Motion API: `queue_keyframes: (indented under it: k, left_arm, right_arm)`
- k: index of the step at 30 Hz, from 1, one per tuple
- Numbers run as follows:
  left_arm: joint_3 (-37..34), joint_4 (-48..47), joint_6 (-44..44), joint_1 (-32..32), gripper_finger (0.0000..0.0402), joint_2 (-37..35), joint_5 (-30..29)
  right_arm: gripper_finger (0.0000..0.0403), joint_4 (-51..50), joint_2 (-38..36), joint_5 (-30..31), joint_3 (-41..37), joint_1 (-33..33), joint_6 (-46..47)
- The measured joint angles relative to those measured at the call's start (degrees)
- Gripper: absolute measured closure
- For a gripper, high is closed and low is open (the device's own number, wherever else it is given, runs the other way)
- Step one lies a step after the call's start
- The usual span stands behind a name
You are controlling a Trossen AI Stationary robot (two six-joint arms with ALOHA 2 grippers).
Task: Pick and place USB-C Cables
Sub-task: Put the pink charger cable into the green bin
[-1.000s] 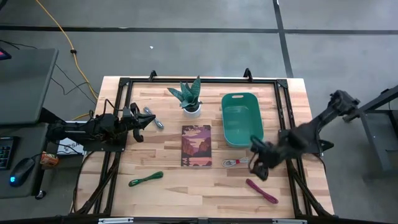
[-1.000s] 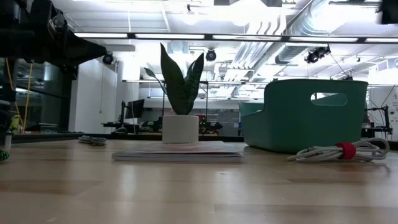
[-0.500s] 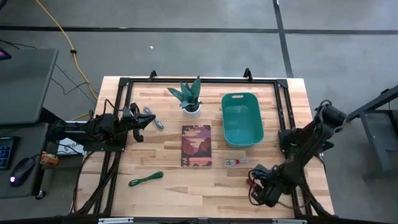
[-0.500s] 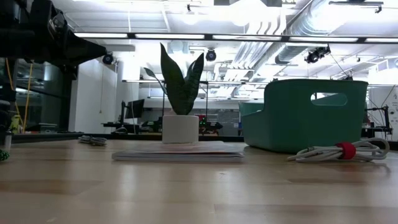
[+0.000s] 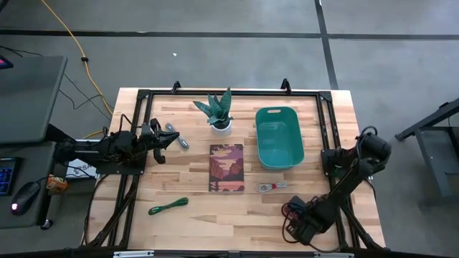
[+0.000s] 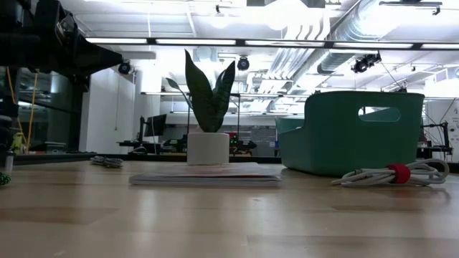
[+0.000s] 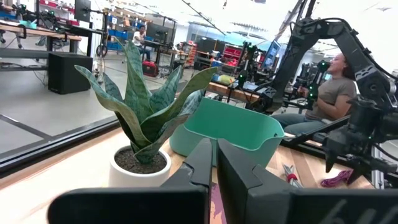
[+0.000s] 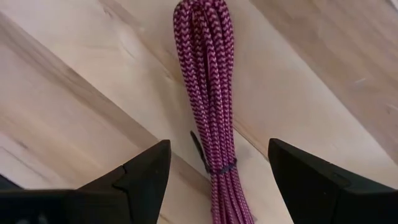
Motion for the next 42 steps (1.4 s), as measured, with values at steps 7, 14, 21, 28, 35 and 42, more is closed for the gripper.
queue_keyframes:
  k: [7, 14, 21, 28, 35, 42]
  left_arm:
    - [-0.01, -0.01, -0.01, 0.0, 0.0398, 0.0, 0.0]
    - [0.01, 0.01, 0.01, 0.0, 0.0398, 0.0, 0.0]
    - [0.01, 0.01, 0.01, 0.02, 0.0398, 0.0, 0.0]
    - [-0.01, -0.01, -0.01, 0.02, 0.0398, 0.0, 0.0]
    - [0.01, 0.0, 0.01, 0.02, 0.0398, 0.0, 0.0]
    - [-0.01, 0.01, 0.0, 0.02, 0.0398, 0.0, 0.0]
  right_arm:
    - [0.0142, 1.69, 3.53, -1.46, 0.35, -0.04, -0.41]
    - [0.0146, 1.22, 4.16, -1.62, 0.28, -0.02, -0.49]
    - [0.0236, -0.31, 4.24, -4.43, 0.24, -0.11, -0.53]
    - [0.0387, -1.8, 4.31, -4.94, 0.22, -0.04, -3.26]
    - [0.0387, -3.3, 3.26, -4.97, 1.62, -0.02, -9.36]
    - [0.0395, -5.41, -4.82, 2.14, 2.94, 1.9, -16.63]
